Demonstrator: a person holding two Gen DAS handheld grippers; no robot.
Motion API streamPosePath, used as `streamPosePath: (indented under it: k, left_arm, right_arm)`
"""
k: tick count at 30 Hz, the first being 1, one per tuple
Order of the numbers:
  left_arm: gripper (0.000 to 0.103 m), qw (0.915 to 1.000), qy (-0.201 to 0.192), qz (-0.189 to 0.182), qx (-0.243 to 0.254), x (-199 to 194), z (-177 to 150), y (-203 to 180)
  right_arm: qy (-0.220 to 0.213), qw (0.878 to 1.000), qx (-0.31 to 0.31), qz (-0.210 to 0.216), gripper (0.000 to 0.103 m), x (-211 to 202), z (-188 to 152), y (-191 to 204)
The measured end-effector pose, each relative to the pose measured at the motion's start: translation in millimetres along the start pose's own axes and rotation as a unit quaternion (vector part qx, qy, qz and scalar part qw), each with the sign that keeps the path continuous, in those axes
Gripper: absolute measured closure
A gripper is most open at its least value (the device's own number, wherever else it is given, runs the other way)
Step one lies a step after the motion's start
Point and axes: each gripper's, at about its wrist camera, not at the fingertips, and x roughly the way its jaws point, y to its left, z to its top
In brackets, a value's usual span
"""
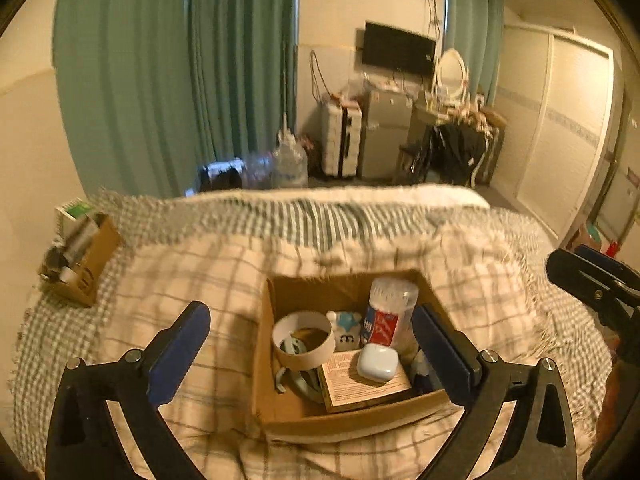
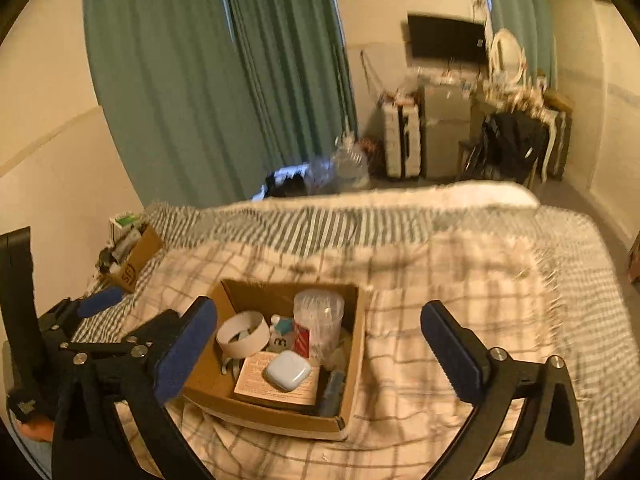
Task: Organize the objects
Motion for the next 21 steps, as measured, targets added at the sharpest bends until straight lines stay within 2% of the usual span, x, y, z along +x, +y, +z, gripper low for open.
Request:
streamPosePath:
  k: [6, 11, 14, 17, 19, 21]
  left_arm:
    - [0.0, 0.9977, -0.067, 0.001, -0.005, -80.4, 12.5, 4.7]
    - [0.0, 0.9938, -0.111, -0.002, -0.007, -126.0, 9.9, 3.7]
    - [0.0, 0.9909, -0.134, 0.005, -0.009, -144.0, -0.3, 1.3]
    - [0.0, 0.9892, -0.145, 0.014, -0.018, -151.4, -16.4, 0.6]
    - [0.0, 0.988, -0.151, 0.022, -0.025, -149.8, -30.5, 1.0]
    - [0.0, 0.9869, -0.154, 0.032, -0.033, -143.3, -43.2, 1.1]
  right_arm:
    - [-0.055, 0.998, -0.017, -0.035, 0.0, -75.2, 13.5, 6.6]
    - [-0.087, 0.994, -0.039, -0.06, 0.0, -122.7, 11.3, 12.0]
    - [-0.098, 0.991, -0.051, -0.071, 0.0, -139.9, 3.8, 12.3]
    - [-0.11, 0.987, -0.062, -0.104, 0.0, -148.3, -10.6, 13.5]
    - [-0.118, 0.983, -0.069, -0.119, 0.0, -149.3, -22.7, 13.1]
    - [-0.116, 0.984, -0.069, -0.116, 0.0, -143.0, -35.0, 10.3]
